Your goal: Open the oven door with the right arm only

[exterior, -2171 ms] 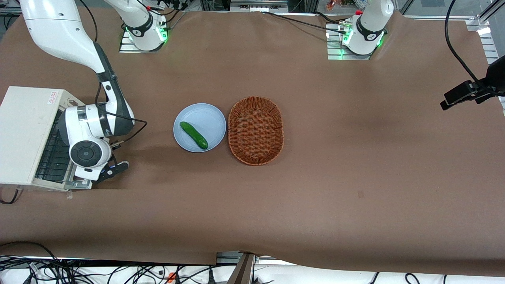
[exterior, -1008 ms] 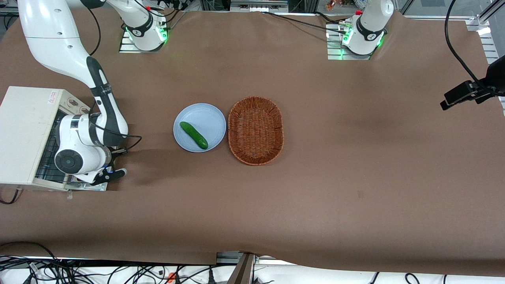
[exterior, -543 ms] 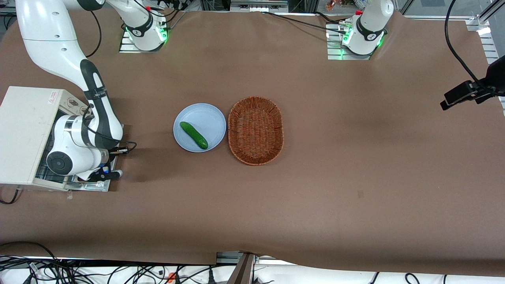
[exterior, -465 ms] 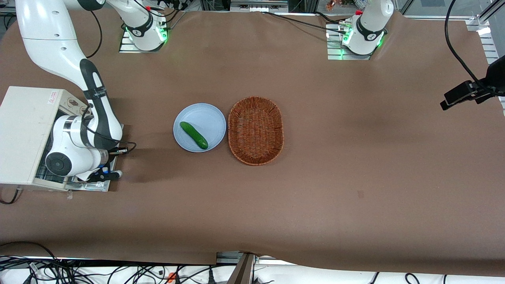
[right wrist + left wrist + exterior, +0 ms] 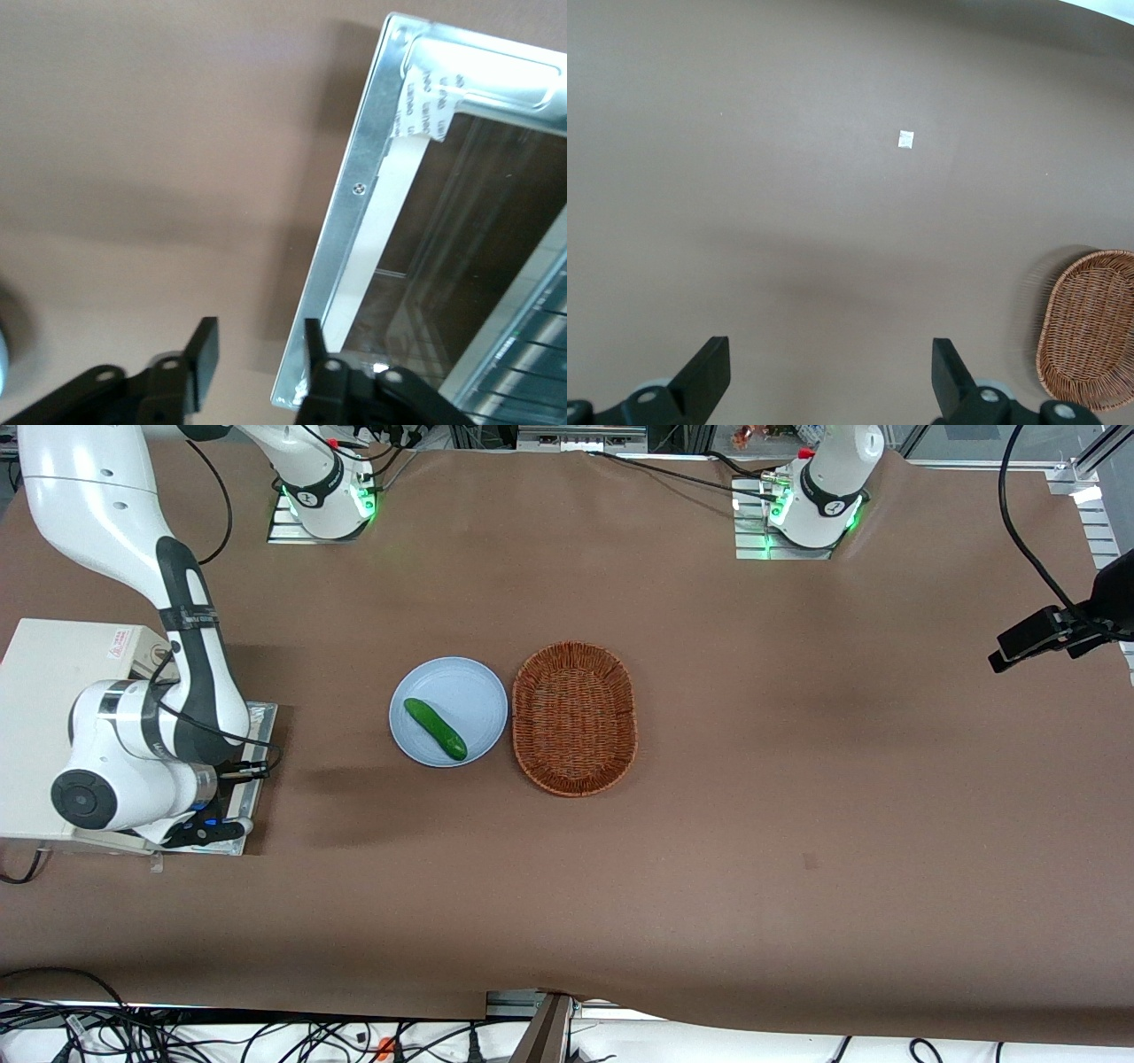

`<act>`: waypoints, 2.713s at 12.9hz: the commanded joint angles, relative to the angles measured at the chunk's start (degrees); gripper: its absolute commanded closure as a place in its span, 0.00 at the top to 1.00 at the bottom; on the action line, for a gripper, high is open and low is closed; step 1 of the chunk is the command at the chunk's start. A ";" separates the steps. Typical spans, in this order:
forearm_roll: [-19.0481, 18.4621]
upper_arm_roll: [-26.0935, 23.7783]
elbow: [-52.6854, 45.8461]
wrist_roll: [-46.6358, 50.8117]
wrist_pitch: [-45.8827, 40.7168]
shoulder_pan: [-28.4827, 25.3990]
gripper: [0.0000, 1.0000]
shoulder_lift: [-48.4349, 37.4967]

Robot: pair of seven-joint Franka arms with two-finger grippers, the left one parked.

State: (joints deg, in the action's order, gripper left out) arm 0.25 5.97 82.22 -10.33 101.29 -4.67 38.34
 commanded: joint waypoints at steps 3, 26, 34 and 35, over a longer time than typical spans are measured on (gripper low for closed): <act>-0.07 0.27 -0.13 -4.43 -5.39 0.27 1.00 -8.44; -1.13 2.82 -4.97 2.31 -26.58 0.36 1.00 -25.25; 0.45 2.73 -6.20 4.88 -26.32 0.36 1.00 -24.63; 0.54 2.73 -6.20 4.88 -26.32 0.27 1.00 -24.63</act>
